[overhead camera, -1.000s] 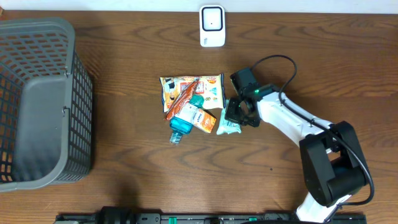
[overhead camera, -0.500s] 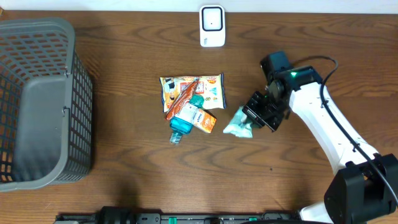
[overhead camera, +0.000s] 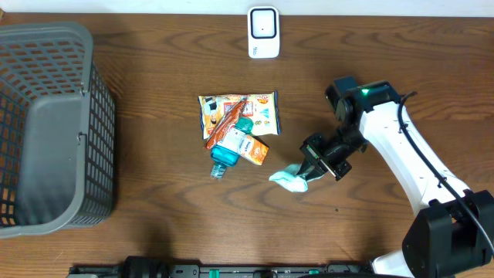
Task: Scan the item barcode
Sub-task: 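Close the right gripper on the wipes pack and lift it, then pull the wipes pack rightward out of the pile with the right gripper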
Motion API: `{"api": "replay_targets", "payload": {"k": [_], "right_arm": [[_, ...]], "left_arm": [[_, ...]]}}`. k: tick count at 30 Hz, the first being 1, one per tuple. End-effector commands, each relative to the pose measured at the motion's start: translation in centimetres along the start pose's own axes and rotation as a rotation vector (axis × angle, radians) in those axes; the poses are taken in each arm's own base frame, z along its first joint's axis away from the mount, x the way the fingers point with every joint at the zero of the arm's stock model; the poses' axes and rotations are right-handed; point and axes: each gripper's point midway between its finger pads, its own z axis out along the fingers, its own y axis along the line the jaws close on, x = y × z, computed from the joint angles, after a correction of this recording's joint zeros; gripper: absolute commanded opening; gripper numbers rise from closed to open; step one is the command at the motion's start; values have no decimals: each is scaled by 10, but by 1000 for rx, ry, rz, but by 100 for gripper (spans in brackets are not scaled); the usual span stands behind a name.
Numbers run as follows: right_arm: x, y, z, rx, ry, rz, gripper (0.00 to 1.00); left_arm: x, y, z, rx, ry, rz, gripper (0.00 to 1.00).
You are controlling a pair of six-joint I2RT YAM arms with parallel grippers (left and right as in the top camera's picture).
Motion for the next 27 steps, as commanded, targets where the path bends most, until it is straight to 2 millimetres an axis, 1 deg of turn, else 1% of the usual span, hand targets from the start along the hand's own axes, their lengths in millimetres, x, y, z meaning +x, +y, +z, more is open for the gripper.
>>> {"api": "replay_targets", "payload": {"k": [1,4,6,7,11,14,17,19,21,24,27], "right_arm": [[37,8,-6,-78,202,-46,2],[48,12,-11,-109,271,-28,1],[46,13,-14,-117,279,29,1],[42,15,-15,-121,277,73,2],[21,31,-18,-168,264,213,2],[5,42,-15,-180,274,350,1],[-9,56,-11,-195,324,451,2],[-10,65,-6,-186,412,519,1],[-5,74,-5,-184,528,561,2],[-1,89,-7,-179,703,655,1],[2,100,-13,-158,850,772,1]], "left_arm": [[18,0,0,-2,82,-4,99],[18,0,0,-2,82,-4,99],[18,0,0,-2,82,-4,99],[18,0,0,-2,82,-4,99],[18,0,0,-2,82,-4,99],[18,0,0,-2,82,-4,99],[18,0,0,-2,82,-4,99],[18,0,0,-2,82,-4,99],[18,0,0,-2,82,-4,99],[18,0,0,-2,82,-4,99],[18,0,0,-2,82,-4,99]]}}
